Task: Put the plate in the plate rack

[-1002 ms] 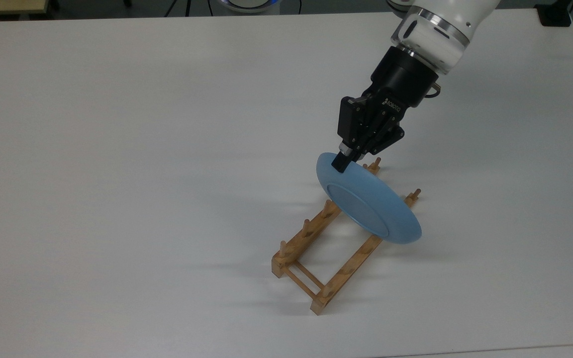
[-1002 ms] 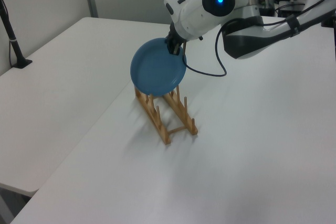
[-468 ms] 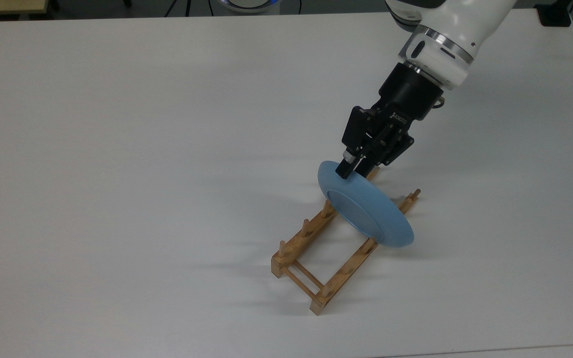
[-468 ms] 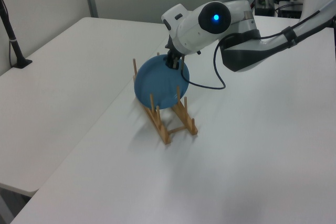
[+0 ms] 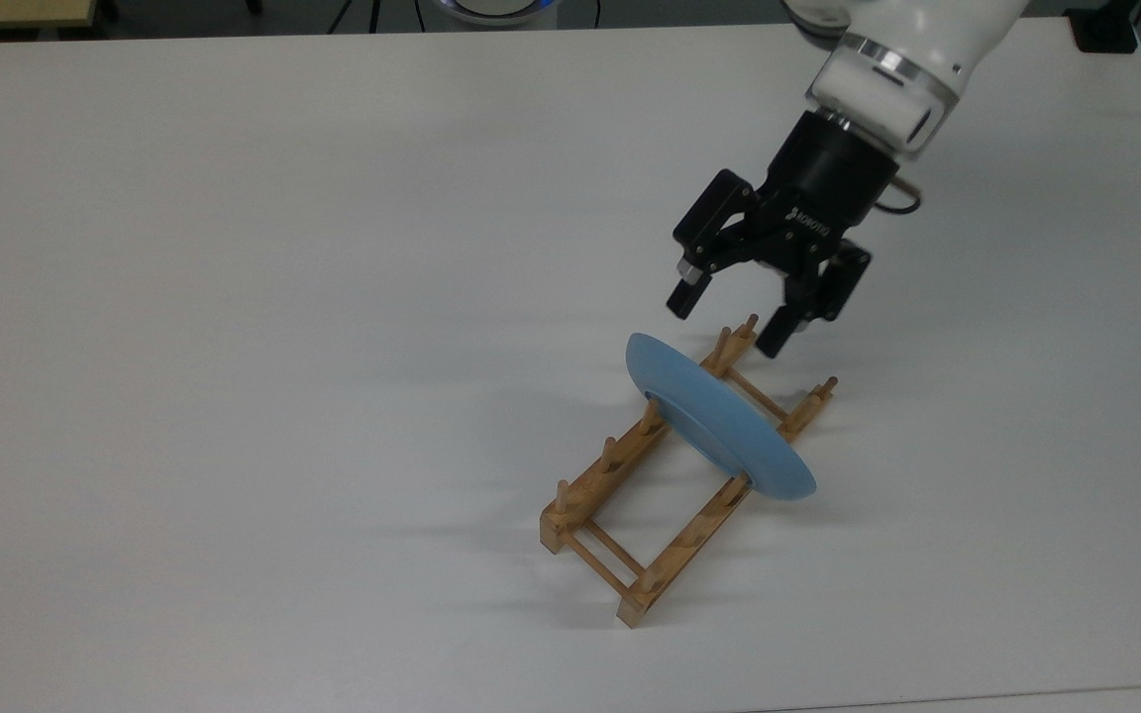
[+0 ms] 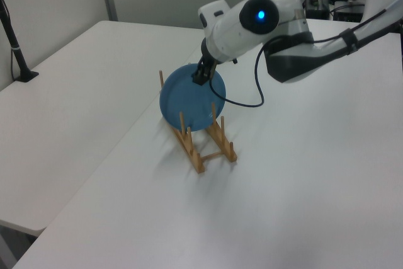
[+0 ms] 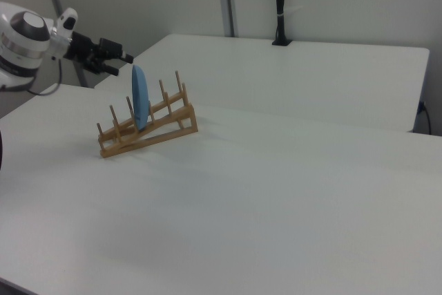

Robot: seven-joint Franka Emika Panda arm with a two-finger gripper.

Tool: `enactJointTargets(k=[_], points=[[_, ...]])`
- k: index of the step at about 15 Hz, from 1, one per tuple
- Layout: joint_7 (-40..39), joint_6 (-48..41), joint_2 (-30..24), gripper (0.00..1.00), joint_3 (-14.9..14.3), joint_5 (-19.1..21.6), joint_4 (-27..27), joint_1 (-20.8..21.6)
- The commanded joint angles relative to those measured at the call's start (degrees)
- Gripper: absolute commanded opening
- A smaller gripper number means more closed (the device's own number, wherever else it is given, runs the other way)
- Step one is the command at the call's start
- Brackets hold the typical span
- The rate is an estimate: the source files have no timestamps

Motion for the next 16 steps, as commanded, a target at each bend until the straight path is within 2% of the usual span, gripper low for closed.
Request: enactJointTargets(k=[1, 3, 6, 7, 9, 11, 13, 16], points=[[1.8, 2.2, -5.4, 1.0, 3.6, 19.5, -1.2, -3.3], [-1.0, 0.2, -8.0, 1.0, 6.4, 31.0, -2.2, -6.3], [-5.3, -9.2, -11.4, 1.0, 9.1, 42.4, -3.3, -12.1], [-11.4, -15.8, -13.3, 1.0, 11.4, 45.9, -3.6, -15.7], [-19.6, -24.1, -16.8, 1.0, 12.6, 48.9, -5.2, -20.4], [-24.8, -27.5, -20.4, 1.0, 12.6, 51.6, -8.5, -24.3], [-31.0, -29.7, -22.8, 1.0, 12.6, 51.6, -11.8, -29.3], [-35.7, -30.2, -23.4, 1.0, 11.9, 51.2, -12.4, -33.0]])
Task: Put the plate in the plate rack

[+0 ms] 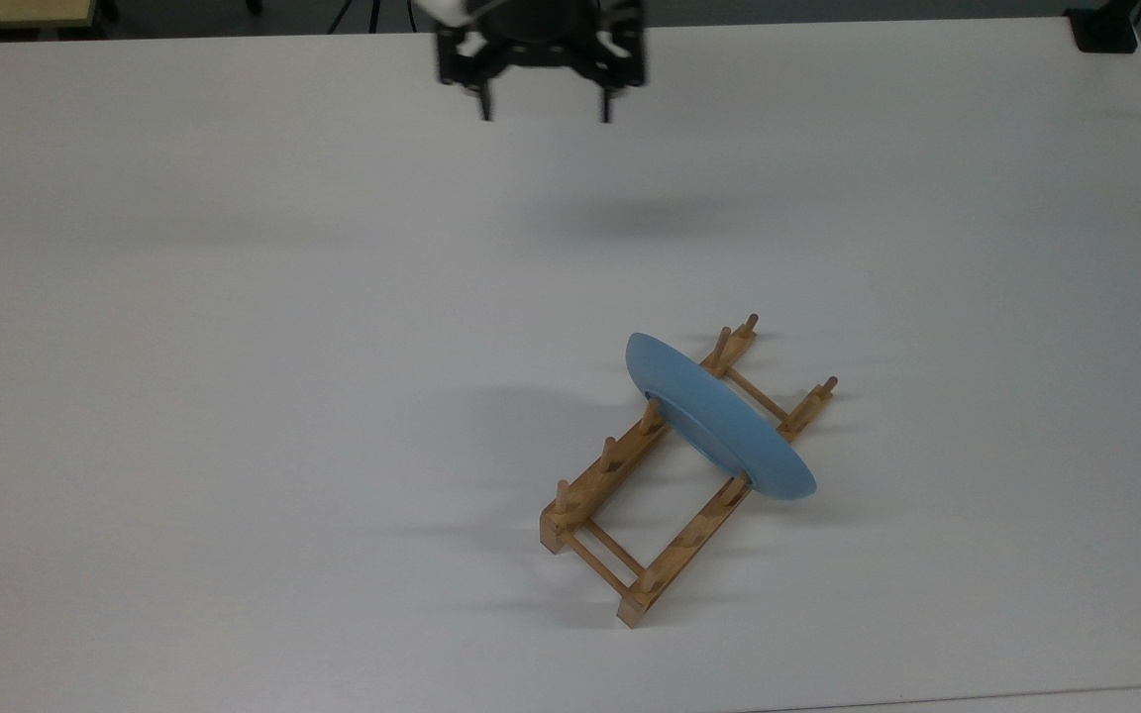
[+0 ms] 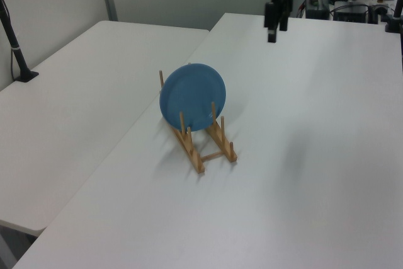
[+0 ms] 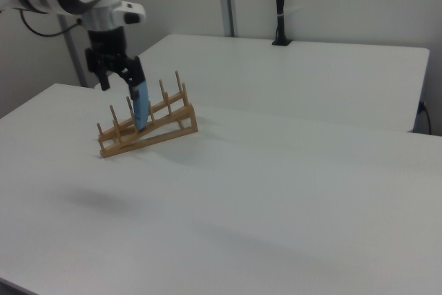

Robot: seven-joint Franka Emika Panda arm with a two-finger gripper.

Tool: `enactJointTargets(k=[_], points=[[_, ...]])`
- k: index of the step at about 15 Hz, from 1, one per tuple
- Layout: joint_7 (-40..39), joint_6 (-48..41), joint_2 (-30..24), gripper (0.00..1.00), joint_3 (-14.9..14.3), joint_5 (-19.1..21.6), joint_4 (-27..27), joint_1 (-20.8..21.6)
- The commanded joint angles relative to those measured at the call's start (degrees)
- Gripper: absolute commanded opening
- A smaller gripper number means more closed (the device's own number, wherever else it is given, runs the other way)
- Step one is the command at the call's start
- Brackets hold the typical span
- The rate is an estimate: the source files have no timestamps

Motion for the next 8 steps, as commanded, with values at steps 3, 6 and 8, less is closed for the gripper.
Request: enactJointTargets(k=[3, 6, 8], points=[[-5.9, -0.1, -2.2, 1.0, 0.6, -0.2, -3.8, -6.8], [-6.3, -0.8, -2.5, 1.0, 0.5, -0.3, -3.5, -7.0], [-6.4, -1.3, -2.5, 1.0, 0.0, -0.3, -3.2, -7.4]])
